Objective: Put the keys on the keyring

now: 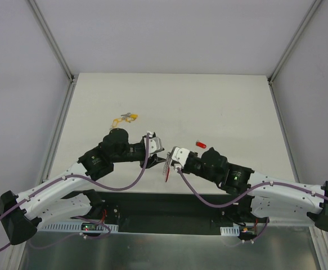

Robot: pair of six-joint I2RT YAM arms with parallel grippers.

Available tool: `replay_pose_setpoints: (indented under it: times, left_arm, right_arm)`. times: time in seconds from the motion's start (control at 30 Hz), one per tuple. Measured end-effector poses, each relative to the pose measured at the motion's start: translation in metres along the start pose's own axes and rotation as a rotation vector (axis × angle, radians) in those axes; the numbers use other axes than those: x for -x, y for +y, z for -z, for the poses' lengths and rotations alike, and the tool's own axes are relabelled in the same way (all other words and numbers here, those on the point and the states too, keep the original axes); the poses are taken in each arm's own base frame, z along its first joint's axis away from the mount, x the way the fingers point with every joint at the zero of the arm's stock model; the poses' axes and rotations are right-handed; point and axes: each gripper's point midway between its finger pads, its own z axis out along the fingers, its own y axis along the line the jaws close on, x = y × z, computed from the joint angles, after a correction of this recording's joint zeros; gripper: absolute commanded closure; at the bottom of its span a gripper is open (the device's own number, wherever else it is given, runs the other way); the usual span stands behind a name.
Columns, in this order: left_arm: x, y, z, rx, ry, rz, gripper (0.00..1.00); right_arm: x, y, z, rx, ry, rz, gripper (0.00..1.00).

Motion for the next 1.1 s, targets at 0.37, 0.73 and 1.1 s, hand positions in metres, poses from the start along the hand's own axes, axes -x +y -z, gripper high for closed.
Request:
replay_pose_setpoints:
  times: [0.37,0.73,1.1]
  left_arm:
    - [-0.008,-0.023,-0.001,-0.134,0.015,-0.011,0.71]
    - [-0.016,-0.034,-0.003,-0.204,0.042,0.008,0.72]
    - [-0.019,-0.034,-0.002,-0.205,0.057,0.016,0.72]
  right_arm:
    - [-0.01,0.02,0.003,0.107,0.036,0.01,0.99]
    - [-0.009,0.025,0.006,0.14,0.028,0.008,0.99]
    - [-0.009,0.031,0.008,0.175,0.025,0.005,0.99]
